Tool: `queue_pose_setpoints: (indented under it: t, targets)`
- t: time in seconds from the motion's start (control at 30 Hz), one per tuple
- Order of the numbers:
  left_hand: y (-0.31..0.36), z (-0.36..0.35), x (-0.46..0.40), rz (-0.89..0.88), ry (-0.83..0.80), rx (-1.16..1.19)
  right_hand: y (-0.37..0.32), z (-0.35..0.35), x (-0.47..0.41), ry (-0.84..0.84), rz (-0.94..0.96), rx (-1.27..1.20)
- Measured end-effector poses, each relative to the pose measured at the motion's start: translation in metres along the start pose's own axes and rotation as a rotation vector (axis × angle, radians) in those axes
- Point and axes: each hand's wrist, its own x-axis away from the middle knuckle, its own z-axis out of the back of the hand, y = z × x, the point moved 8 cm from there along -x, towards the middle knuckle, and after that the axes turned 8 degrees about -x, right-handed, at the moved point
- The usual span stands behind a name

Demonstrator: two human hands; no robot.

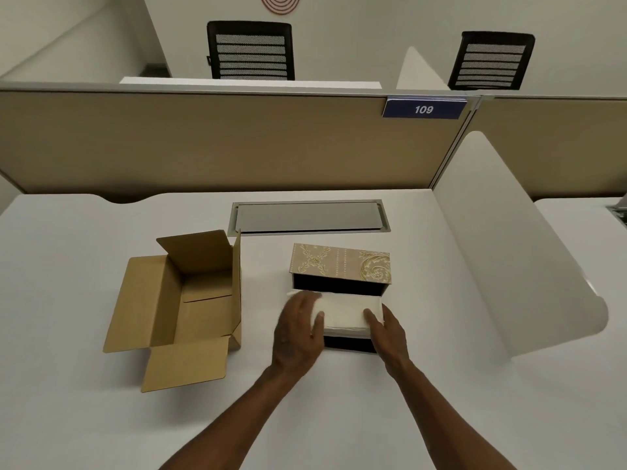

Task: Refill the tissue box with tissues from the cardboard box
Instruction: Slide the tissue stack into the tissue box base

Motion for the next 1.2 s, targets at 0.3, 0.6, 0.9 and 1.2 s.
queue_pose_setpoints:
  t: [0.3, 0.6, 0.9, 1.2]
  targets:
    - [-0.001, -0.049, 0.0, -0.293, -0.286, -0.236, 0.001, 0.0, 0.007, 0.026, 0.052, -0.035]
    - [-0.033, -0.05, -0.002, -0.184, -0.39, -0.381, 0.002, -0.001, 0.007, 0.012, 0.104, 0.003]
    - [-0.033, -0.052, -0.001, -0.165, -0.412, -0.404, -0.047, 0.005, 0.035, 0.339, 0.638, 0.499]
    - [-0.035, -0.052, -0.001, -0.167, -0.444, -0.383, -0.032, -0.059, 0.02, -0.052, 0.743, 1.02]
